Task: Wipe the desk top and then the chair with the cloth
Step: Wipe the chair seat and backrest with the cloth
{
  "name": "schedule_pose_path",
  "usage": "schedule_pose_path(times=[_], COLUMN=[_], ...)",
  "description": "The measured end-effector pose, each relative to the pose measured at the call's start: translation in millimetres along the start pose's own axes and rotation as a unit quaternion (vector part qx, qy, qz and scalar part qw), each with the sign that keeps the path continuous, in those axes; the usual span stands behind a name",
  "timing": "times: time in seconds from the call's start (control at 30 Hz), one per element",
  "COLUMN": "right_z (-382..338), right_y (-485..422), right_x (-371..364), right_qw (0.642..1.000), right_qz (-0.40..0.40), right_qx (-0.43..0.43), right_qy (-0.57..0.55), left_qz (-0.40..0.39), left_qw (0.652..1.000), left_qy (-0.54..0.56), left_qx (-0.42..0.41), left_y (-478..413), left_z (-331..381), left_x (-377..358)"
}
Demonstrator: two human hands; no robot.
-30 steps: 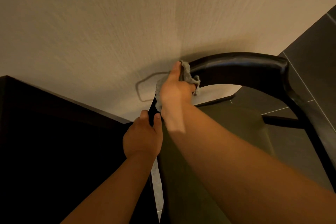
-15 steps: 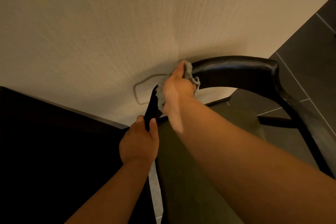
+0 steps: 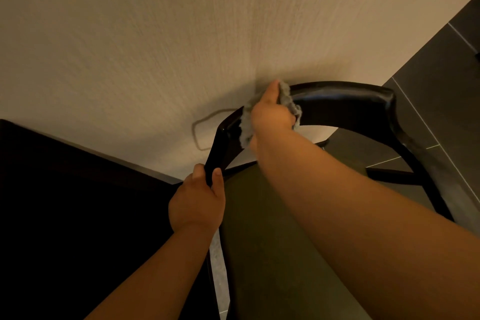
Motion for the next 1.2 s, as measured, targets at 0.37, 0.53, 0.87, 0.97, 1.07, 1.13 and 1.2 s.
schedule_pose_path(times=[0.37,0.53,0.87,0.97,1.07,1.13,1.2], right_z=[-17.5,-27.8,-68.5,-87.5,-94.8,-88.0,-77.7], right_y=[-16.8,-8.0,-22.4,-42.7,-41.1,-29.5,-18.6], right_x=[28.3,62.0,68.6,93.8,88.4,63.5,40.9], right_qw=[0.976,0.929,0.562,0.538,0.579,0.589,0.582], right_qz=[0.089,0.165,0.144,0.171,0.19,0.137,0.072], right_qx=[0.185,0.298,0.687,0.681,0.611,0.6,0.603], right_qy=[0.078,0.145,0.438,0.467,0.506,0.524,0.541], left_qz=[0.052,0.052,-0.035,-0.011,0.005,0.02,0.025], left_qw=[0.991,0.956,0.976,0.974,0.971,0.97,0.971], left_qy=[0.113,0.26,-0.073,-0.089,-0.105,-0.107,-0.105], left_qx=[-0.041,-0.125,-0.203,-0.208,-0.216,-0.217,-0.215], left_y=[2.4,-31.2,-96.6,-94.2,-93.6,-92.8,-93.1], left_z=[6.2,80.7,169.3,168.1,169.5,169.0,168.0], left_x=[5.3,50.7,45.8,45.4,46.0,45.9,44.7])
Point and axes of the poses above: each hand's wrist, its own y-axis away from the middle knuckle, its own x-axis out of the back of the hand, z = x × y, the point moved 7 cm from there along -y, towards the middle knuckle, and after that the axes turned 7 degrees about z, right-handed, at the moved point
